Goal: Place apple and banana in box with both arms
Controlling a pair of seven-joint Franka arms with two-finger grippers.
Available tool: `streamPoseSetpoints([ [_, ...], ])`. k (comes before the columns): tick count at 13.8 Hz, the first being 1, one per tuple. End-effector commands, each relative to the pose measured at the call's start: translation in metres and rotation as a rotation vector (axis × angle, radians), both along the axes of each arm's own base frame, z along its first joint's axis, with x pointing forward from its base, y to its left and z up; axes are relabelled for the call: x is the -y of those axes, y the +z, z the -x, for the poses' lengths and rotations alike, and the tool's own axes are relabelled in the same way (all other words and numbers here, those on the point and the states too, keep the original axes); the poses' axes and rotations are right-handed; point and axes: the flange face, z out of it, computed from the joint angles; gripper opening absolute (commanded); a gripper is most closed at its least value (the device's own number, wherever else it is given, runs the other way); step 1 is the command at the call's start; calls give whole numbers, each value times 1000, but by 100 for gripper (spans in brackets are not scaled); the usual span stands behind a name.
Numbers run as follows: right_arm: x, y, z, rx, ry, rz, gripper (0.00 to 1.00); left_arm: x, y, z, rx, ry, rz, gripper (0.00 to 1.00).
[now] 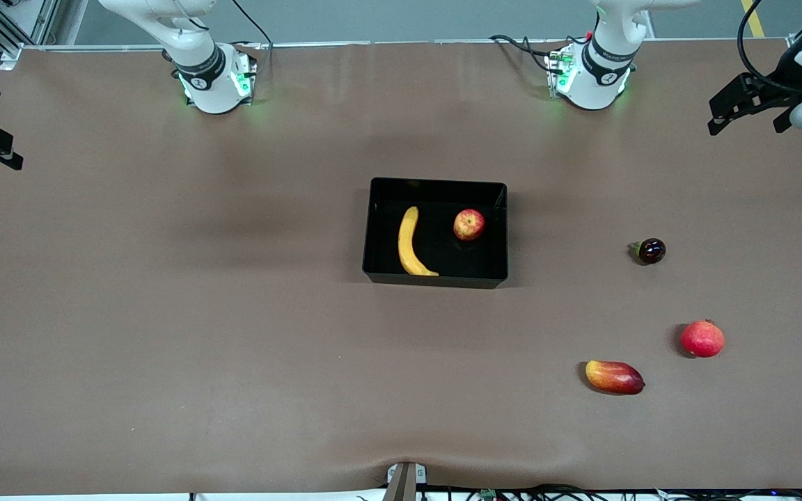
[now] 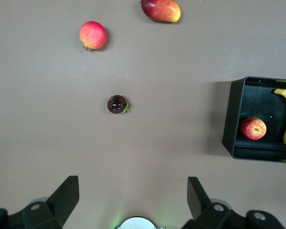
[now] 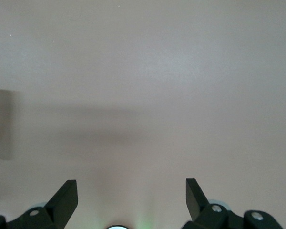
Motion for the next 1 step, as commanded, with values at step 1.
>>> streamPoseSetpoints([
  [1, 3, 3, -1, -2, 4, 0, 100, -2, 6, 2, 3, 0, 3, 100],
])
